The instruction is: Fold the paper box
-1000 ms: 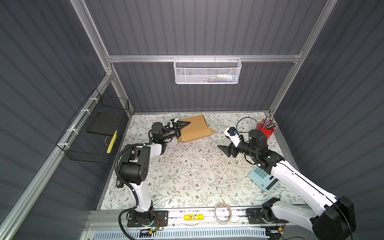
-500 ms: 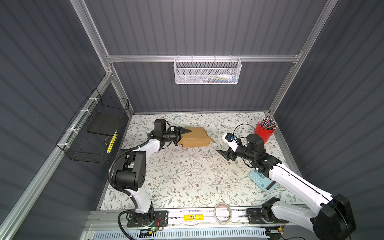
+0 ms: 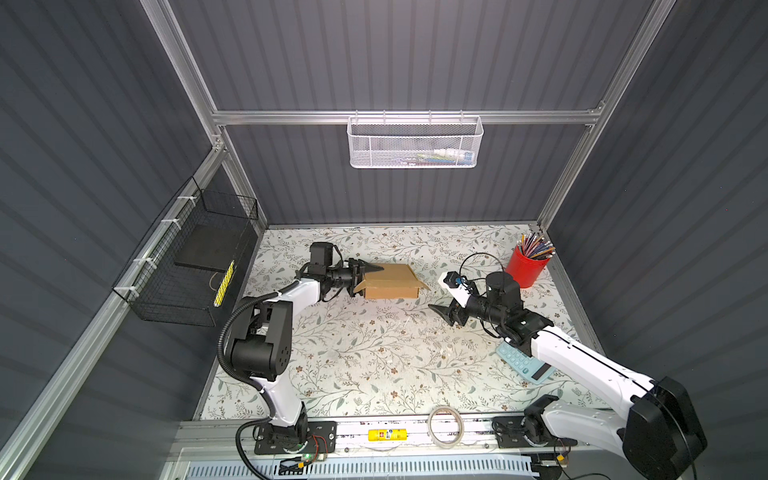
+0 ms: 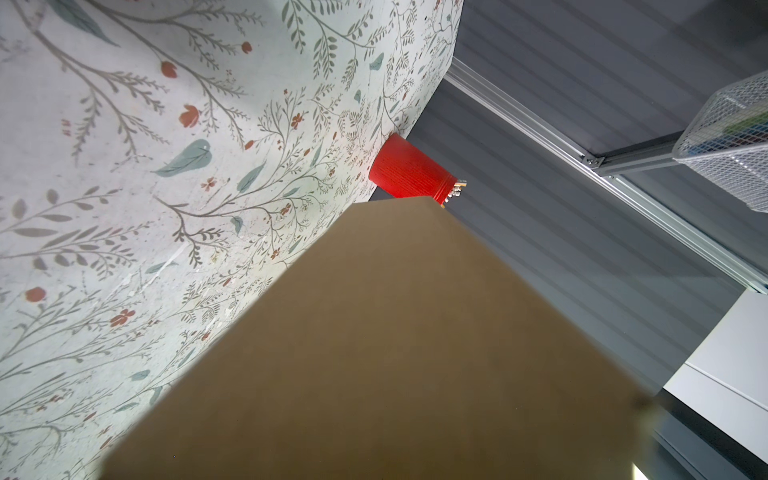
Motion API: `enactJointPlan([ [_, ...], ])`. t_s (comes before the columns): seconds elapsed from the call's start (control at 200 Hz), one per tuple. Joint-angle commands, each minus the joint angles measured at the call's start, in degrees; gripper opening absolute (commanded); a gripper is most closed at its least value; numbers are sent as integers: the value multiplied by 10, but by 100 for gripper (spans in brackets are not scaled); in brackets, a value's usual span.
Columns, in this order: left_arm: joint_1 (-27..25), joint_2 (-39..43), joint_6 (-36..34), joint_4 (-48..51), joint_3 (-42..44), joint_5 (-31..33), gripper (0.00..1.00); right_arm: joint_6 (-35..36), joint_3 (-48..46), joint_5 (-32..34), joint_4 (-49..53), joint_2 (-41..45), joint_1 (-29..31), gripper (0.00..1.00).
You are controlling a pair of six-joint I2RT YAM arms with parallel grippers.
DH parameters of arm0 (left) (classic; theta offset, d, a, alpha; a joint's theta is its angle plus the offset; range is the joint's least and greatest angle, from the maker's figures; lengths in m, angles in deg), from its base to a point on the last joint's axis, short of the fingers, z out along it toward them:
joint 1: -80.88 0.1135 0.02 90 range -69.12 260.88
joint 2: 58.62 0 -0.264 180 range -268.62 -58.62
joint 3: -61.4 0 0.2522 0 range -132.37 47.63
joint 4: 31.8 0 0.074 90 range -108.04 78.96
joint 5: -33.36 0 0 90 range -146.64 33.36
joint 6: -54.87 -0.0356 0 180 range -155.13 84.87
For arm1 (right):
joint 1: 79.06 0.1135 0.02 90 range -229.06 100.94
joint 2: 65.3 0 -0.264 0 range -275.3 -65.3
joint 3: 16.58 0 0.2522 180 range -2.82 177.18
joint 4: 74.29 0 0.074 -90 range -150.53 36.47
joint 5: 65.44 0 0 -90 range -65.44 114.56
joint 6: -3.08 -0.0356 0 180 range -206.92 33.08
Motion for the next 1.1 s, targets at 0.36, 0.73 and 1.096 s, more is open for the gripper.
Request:
enactJointPlan([
  [0.36,4,-15,-32,84,-36,-40,33,12,-30,48,-45,7,-20,81],
  [0.73,3,-12,-31,127,-43,-40,31,44,-19,-42,-51,-11,-6,81],
  [1.096,3,-9,-72,191,-52,-37,31,57,1,-101,-128,-68,11,81],
])
